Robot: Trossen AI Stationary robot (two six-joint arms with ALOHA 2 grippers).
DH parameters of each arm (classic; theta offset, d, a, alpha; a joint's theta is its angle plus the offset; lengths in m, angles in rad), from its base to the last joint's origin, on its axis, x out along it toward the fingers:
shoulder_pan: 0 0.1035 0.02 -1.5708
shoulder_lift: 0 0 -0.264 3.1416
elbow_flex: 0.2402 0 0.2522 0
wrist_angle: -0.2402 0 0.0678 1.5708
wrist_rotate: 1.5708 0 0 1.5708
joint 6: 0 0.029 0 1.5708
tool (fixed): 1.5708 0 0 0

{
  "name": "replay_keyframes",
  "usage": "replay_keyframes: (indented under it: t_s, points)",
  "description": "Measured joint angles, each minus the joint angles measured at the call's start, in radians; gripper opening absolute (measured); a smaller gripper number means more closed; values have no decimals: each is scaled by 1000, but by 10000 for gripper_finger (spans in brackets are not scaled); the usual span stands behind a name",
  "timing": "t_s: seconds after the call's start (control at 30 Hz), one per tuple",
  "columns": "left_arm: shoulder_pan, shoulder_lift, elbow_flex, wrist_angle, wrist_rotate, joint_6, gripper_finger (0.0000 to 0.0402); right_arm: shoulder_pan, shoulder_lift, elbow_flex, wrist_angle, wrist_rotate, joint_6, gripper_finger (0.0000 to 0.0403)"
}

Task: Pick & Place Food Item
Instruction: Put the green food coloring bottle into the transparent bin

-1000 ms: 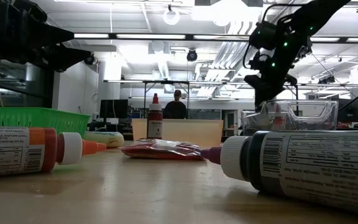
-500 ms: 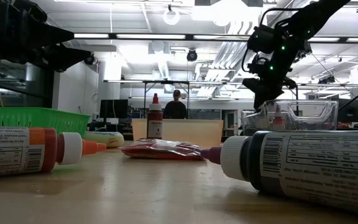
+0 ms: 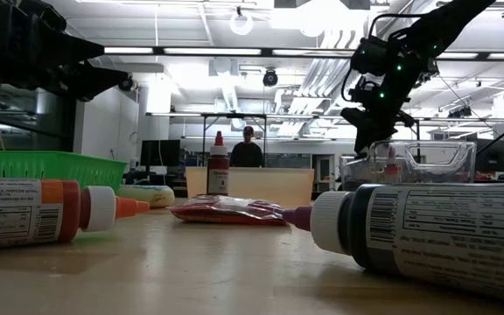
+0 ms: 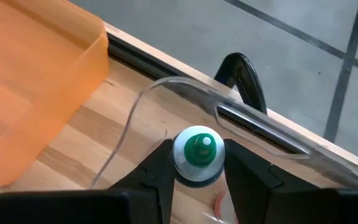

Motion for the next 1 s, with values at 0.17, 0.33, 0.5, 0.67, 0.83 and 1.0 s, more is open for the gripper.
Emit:
replay_keyframes:
  t_s: [0.17, 0.33, 0.5, 0.67, 0.83, 1.0]
  points:
    - [0, 0, 0, 0, 0, 0, 398, -11, 0, 0, 0, -33, -12, 112]
    - [0, 0, 0, 0, 0, 0, 398, -10, 0, 0, 5, -34, -29, 112]
    - [0, 0, 0, 0, 0, 0, 398, -11, 15, 0, 24, -26, -43, 112]
    - [0, 0, 0, 0, 0, 0, 398, -22, 61, 0, 60, -35, -45, 113]
    - [0, 0, 0, 0, 0, 0, 398, -21, 74, 0, 90, -53, -43, 125]
    - [0, 0, 0, 0, 0, 0, 398, -22, 74, 0, 87, -52, -42, 131]
